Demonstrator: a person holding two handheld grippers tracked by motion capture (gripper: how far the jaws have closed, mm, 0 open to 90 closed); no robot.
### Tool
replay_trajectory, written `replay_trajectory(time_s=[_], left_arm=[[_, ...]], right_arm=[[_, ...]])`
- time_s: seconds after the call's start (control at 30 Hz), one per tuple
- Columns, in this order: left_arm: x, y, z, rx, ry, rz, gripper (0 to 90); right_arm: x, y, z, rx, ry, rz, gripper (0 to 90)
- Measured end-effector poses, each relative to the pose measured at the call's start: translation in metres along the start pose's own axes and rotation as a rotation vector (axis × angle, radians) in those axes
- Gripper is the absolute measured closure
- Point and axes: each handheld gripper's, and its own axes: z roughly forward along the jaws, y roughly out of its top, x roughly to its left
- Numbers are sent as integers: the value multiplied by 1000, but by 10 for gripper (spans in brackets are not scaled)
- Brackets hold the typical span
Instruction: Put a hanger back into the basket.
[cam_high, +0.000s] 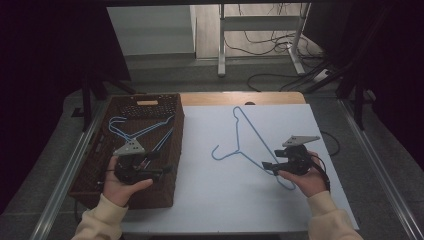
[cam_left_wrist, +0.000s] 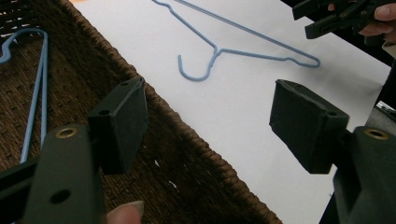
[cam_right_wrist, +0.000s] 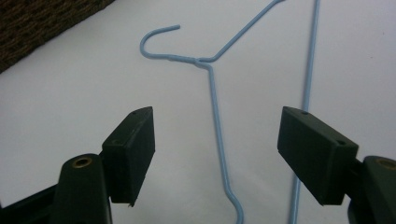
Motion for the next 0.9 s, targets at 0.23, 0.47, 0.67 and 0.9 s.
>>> replay_trajectory(time_s=[0.23, 0.47, 0.67, 0.9], left_arm=[[-1, -1, 0, 3, -4, 1, 281], [0, -3, 0, 7, -2, 0, 280], [-2, -3, 0, 8, -7, 8, 278], [-3, -3, -1, 8, -8, 9, 278]], right_arm=[[9, 5, 2, 52, -18, -24, 341], [2, 3, 10, 149, -52, 12, 621], [-11, -3, 16, 257, -65, 43, 876], [-19, -14, 28, 374, -110, 43, 899]])
